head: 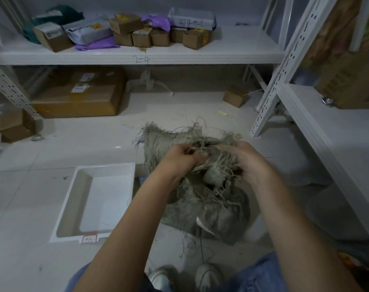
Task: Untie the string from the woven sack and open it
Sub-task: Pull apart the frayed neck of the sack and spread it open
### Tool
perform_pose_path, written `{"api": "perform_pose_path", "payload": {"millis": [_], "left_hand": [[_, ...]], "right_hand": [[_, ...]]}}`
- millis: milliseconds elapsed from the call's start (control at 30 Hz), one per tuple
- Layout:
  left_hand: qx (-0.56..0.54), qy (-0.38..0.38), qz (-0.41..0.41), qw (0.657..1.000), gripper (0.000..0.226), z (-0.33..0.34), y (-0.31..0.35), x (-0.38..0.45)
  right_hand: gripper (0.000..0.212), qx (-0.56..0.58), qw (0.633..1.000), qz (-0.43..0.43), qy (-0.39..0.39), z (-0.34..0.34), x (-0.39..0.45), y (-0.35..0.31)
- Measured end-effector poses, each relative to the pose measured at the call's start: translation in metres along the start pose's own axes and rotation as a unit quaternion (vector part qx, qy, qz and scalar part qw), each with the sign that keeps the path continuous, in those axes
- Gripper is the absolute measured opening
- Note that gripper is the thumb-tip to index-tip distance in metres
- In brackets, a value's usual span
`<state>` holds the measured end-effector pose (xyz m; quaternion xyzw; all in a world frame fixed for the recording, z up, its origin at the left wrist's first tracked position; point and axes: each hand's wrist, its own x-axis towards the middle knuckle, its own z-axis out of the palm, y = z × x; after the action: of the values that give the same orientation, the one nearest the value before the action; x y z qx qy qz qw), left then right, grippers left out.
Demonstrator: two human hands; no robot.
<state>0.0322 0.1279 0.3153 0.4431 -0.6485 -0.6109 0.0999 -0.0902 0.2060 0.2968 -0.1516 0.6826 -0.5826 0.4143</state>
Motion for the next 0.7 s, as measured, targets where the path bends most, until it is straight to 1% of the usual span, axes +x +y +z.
{"api": "perform_pose_path", "payload": {"millis": [67,167,200,267,400,433,500,533,567,600,633,667,700], "left_hand": [[-0.036,0.035,0.003,0.999,0.025,-0.006,-0.001,0.003],[-0.060,0.085,0.010,0.995,0.008,-0.016,-0.002,0.007],[-0.073,0.099,0.011,0.992,0.008,-0.020,-0.001,0.007],[-0.109,0.128,0.013,0.986,0.016,-0.027,0.001,0.007],[-0.193,0.191,0.028,0.962,0.023,-0.047,0.006,0.007],[-0.212,0.204,0.029,0.955,0.024,-0.053,0.006,0.007],[-0.245,0.223,0.019,0.943,0.024,-0.065,0.006,0.006],[-0.265,0.231,0.009,0.936,0.024,-0.071,0.006,0.006],[-0.292,0.233,-0.002,0.928,0.023,-0.077,0.004,0.008],[-0.314,0.227,-0.017,0.922,0.023,-0.081,0.002,0.008],[-0.319,0.210,-0.033,0.924,0.023,-0.084,-0.002,0.007],[-0.299,0.189,-0.055,0.934,0.024,-0.086,-0.006,0.005],[-0.253,0.169,-0.081,0.949,0.024,-0.088,-0.014,0.005]], "right_hand": [[0.016,0.068,0.998,0.005,0.016,-0.004,0.002,-0.001],[0.014,0.120,0.991,0.028,0.046,-0.013,0.002,-0.006],[0.016,0.141,0.988,0.033,0.048,-0.017,0.003,-0.007],[0.018,0.196,0.979,0.032,0.044,-0.024,0.004,-0.008],[0.014,0.282,0.956,0.031,0.071,-0.037,0.005,-0.011],[0.021,0.305,0.949,0.026,0.073,-0.041,0.005,-0.012],[0.041,0.348,0.934,0.017,0.075,-0.048,0.003,-0.015],[0.048,0.359,0.930,0.015,0.081,-0.053,0.001,-0.016],[0.050,0.361,0.928,0.016,0.088,-0.057,0.000,-0.015],[0.046,0.351,0.931,0.021,0.096,-0.062,-0.001,-0.014],[0.038,0.330,0.938,0.032,0.100,-0.067,-0.003,-0.011],[0.031,0.306,0.946,0.049,0.098,-0.070,-0.006,-0.008],[0.029,0.280,0.954,0.068,0.089,-0.073,-0.008,-0.002]]}}
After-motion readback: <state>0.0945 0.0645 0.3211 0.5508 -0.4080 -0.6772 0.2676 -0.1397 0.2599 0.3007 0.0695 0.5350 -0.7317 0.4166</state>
